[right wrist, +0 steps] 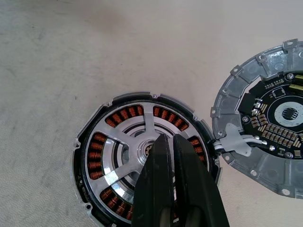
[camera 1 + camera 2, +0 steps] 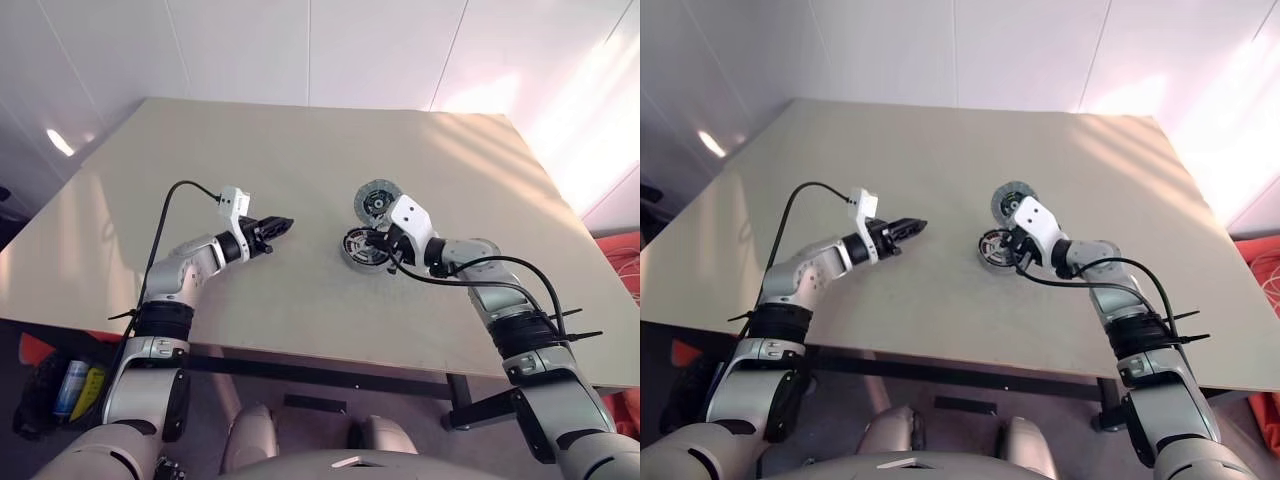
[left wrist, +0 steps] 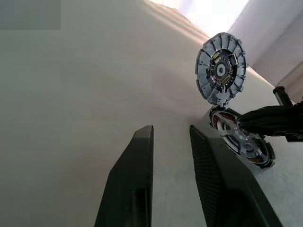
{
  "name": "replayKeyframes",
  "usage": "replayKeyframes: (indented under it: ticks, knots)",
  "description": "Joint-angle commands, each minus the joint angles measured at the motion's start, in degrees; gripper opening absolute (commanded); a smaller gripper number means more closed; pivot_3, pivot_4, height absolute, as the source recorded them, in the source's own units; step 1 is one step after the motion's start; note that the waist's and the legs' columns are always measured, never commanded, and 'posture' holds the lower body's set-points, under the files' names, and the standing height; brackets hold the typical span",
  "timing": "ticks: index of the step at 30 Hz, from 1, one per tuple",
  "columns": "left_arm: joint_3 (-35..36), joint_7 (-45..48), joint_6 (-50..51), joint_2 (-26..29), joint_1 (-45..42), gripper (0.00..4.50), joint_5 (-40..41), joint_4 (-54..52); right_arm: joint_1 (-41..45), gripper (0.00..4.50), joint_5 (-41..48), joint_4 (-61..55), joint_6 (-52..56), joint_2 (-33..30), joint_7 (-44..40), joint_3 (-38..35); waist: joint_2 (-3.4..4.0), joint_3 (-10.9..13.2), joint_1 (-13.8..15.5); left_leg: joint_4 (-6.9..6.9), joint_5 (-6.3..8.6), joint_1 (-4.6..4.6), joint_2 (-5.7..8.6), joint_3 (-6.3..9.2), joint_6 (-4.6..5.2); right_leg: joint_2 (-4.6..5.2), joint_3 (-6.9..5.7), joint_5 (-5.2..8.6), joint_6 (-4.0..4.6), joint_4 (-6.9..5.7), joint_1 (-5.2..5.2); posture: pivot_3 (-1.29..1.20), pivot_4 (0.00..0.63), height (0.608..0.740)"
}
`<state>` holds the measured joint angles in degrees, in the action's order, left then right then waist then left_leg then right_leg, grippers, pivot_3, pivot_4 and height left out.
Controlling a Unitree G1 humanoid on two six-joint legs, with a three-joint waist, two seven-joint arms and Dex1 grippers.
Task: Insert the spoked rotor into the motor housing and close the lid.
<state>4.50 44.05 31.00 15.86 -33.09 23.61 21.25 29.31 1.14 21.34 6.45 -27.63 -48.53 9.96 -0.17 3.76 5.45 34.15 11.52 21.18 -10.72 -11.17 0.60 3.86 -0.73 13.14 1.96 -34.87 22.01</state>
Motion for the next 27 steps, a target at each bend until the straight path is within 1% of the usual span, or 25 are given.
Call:
replayKeyframes:
  ticks: [1,5,12,15,22,25,27]
  knots:
    - [-0.39,0.08,-2.6,0.02,-0.34,1.29,-0.54,-2.2,-2.69,0.15,-2.32,3.5,-1.09,1.37,0.0,2.96,-0.02,-0.02,-0.03,0.0,0.0,-0.13,-0.01,0.0,0.0,0.0,0.0,0.0,0.0,0.0,-0.1,0.0,0.0,0.74]
    - [-0.29,0.38,-3.75,-0.33,-0.34,1.29,-0.4,-2.22,-1.91,0.15,0.99,1.07,0.39,2.47,-0.17,-0.21,-0.05,-0.06,-0.26,-0.01,0.0,-0.37,-0.04,0.0,-0.02,0.0,0.0,0.0,-0.01,0.0,-0.29,0.0,0.0,0.74]
    - [-2.84,1.22,-7.93,-0.31,0.13,1.29,-3.16,-1.69,1.1,0.15,1.59,0.42,0.45,0.18,-0.48,-2.92,-0.04,-0.05,-0.08,-0.01,-0.01,-0.2,-0.04,0.0,-0.03,0.01,-0.04,0.0,0.0,-0.01,-0.13,0.0,0.0,0.74]
    - [-3.06,1.18,-8.86,-0.57,-0.08,1.29,-3.5,-0.73,0.84,0.15,0.93,1.91,0.06,0.27,-0.43,-2.22,-0.04,-0.05,-0.03,-0.01,-0.02,-0.04,-0.04,-0.01,-0.05,0.01,-0.06,-0.01,0.0,-0.03,0.03,0.0,0.0,0.74]
    - [-2.63,0.79,-9.96,-0.97,-0.42,1.29,-3.95,0.29,-2.32,0.15,-0.6,3.02,-0.73,0.59,-1.59,0.41,-0.05,-0.06,-0.03,-0.02,-0.01,-0.08,-0.05,-0.01,-0.02,0.01,-0.08,-0.01,0.0,-0.02,-0.01,0.0,0.0,0.74]
    - [-2.52,0.73,-10.39,-0.93,-0.44,1.29,-4.06,0.65,-0.65,0.15,0.19,2.82,-2.25,-0.24,-1.45,-1.23,-0.05,-0.06,-0.04,-0.02,-0.01,-0.13,-0.05,-0.01,-0.02,0.01,-0.08,-0.01,0.0,-0.03,-0.04,0.0,0.0,0.74]
    - [-2.5,0.72,-10.73,-0.97,-0.51,1.29,-4.16,0.95,1.98,0.15,0.97,1.67,-4.61,-1.57,-2.06,-2.74,-0.03,-0.05,-0.04,-0.02,-0.01,-0.13,-0.05,-0.01,-0.03,0.01,-0.08,-0.01,0.0,-0.04,-0.04,0.0,0.0,0.74]
